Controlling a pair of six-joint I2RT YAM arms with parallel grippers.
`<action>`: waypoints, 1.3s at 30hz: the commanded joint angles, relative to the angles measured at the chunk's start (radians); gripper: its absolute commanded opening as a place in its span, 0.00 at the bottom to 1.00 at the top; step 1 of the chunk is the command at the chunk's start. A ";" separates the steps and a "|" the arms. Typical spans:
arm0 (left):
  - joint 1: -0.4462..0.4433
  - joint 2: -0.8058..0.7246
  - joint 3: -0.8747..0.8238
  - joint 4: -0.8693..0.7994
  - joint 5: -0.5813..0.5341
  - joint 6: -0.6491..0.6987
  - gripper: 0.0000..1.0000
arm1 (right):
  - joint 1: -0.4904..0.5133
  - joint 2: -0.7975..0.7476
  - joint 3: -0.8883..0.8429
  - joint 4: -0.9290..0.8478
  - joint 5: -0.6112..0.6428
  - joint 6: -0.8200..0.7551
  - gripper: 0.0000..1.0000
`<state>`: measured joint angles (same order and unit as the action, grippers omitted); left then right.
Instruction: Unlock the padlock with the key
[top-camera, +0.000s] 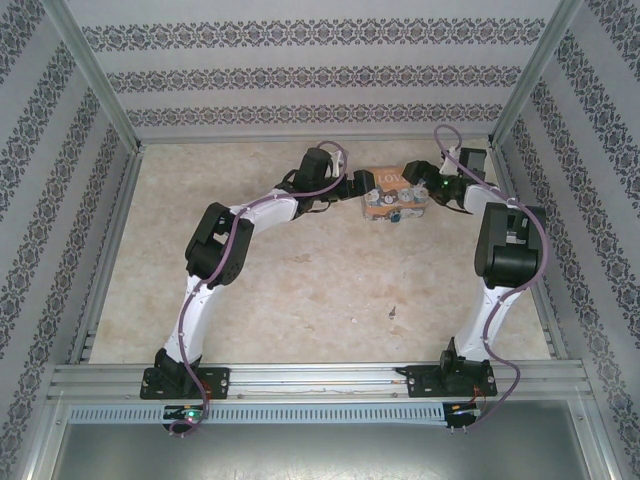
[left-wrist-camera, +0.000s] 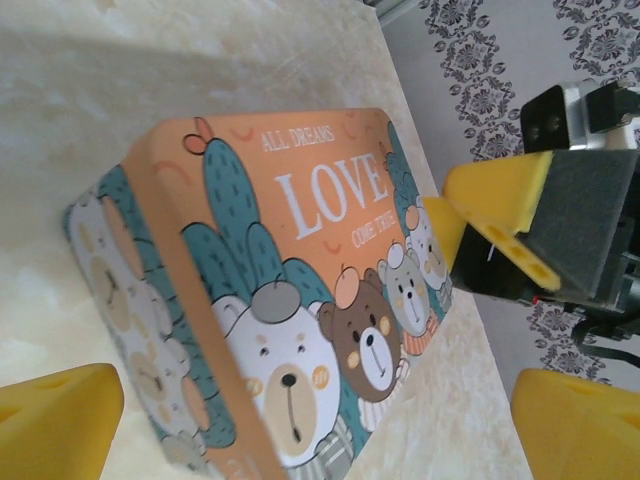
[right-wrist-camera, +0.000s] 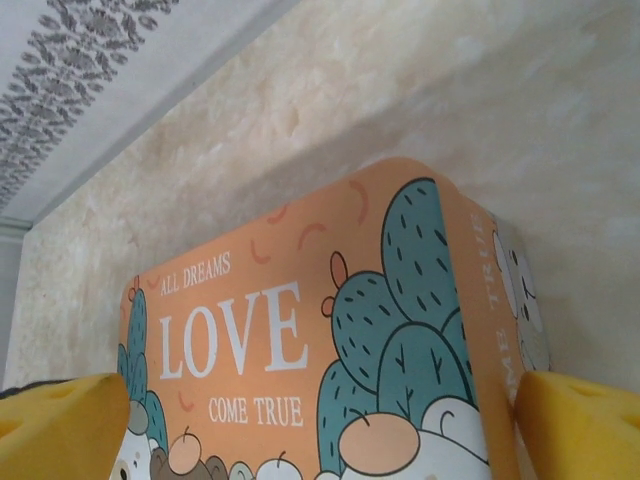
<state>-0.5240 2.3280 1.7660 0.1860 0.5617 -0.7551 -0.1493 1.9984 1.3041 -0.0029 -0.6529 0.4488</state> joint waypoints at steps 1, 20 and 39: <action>-0.010 0.021 0.014 -0.029 0.040 -0.021 0.99 | 0.040 -0.034 -0.040 -0.008 -0.057 -0.005 0.98; 0.055 -0.250 -0.420 0.073 0.031 -0.016 0.99 | 0.309 -0.213 -0.247 0.065 0.009 0.081 0.99; 0.175 -0.475 -0.702 0.096 0.001 0.009 0.99 | 0.595 -0.300 -0.404 0.133 0.191 0.212 0.98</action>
<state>-0.3511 1.8954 1.0740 0.2123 0.4866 -0.7570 0.4080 1.7172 0.9222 0.1020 -0.4374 0.6262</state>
